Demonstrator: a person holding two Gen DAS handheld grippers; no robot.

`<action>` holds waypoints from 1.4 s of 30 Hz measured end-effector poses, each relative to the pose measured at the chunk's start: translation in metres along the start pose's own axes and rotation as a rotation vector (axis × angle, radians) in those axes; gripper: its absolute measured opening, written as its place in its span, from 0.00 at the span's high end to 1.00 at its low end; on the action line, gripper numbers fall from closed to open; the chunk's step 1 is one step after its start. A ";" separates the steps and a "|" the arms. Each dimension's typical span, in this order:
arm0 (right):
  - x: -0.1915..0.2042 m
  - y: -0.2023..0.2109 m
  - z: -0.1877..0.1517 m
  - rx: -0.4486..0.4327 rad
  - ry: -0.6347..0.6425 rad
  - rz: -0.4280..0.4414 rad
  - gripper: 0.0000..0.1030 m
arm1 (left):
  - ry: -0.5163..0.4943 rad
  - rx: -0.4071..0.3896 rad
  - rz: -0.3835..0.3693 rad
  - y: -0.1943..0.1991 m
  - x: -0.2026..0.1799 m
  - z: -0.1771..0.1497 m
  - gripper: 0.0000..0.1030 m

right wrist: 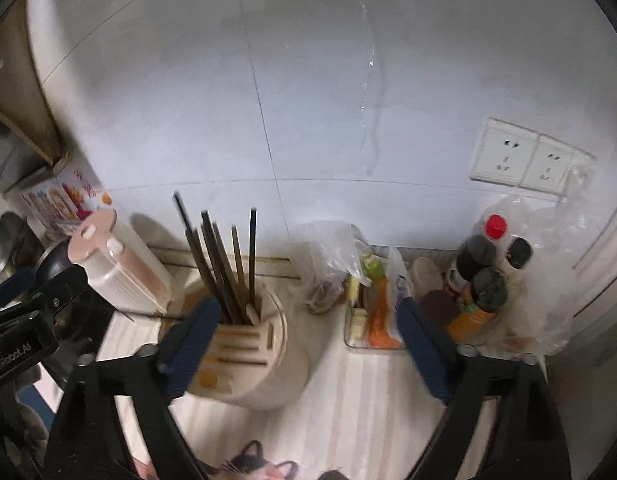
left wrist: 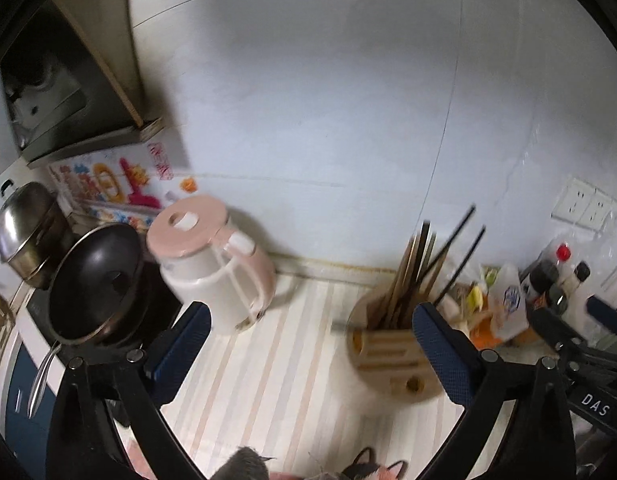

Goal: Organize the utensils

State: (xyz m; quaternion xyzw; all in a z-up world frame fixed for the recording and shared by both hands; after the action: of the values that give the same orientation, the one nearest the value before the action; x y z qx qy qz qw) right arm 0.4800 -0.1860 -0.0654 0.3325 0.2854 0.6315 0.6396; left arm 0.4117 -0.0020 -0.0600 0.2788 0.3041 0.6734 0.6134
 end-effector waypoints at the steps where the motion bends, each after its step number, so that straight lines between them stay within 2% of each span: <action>1: 0.000 0.005 -0.006 -0.014 0.011 -0.019 0.04 | 0.002 0.005 0.006 0.001 0.001 -0.005 0.00; 7: 0.004 0.034 -0.036 -0.067 0.051 -0.060 0.02 | 0.016 0.018 0.012 0.021 0.005 -0.043 0.00; 12: 0.006 0.071 -0.065 -0.098 0.033 -0.075 0.02 | 0.011 -0.027 -0.015 0.062 0.008 -0.065 0.00; 19: 0.015 0.147 -0.112 -0.171 -0.019 -0.129 0.00 | -0.059 -0.119 -0.055 0.130 0.014 -0.096 0.00; 30: 0.046 0.252 -0.185 -0.246 -0.055 -0.200 0.00 | -0.102 -0.151 -0.107 0.205 0.040 -0.147 0.00; 35: 0.050 0.283 -0.206 -0.260 -0.068 -0.193 0.00 | -0.093 -0.142 -0.110 0.222 0.047 -0.163 0.00; 42: 0.053 0.299 -0.214 -0.270 -0.065 -0.178 0.00 | -0.084 -0.145 -0.082 0.227 0.048 -0.171 0.00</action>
State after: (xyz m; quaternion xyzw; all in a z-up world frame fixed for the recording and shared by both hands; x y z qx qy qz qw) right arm 0.1296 -0.1246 0.0403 0.2374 0.2055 0.5937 0.7410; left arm 0.1303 0.0204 -0.0015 0.2491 0.2398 0.6559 0.6710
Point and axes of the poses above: each gripper's, at about its wrist camera, not at the fingertips, and y roughly against the way its jaws point, x to its left, z to its top, the point moved 3 cm from there along -y, roughly the way its jaws point, and after that the axes turned 3 degrees about x, right-handed, at the moved point
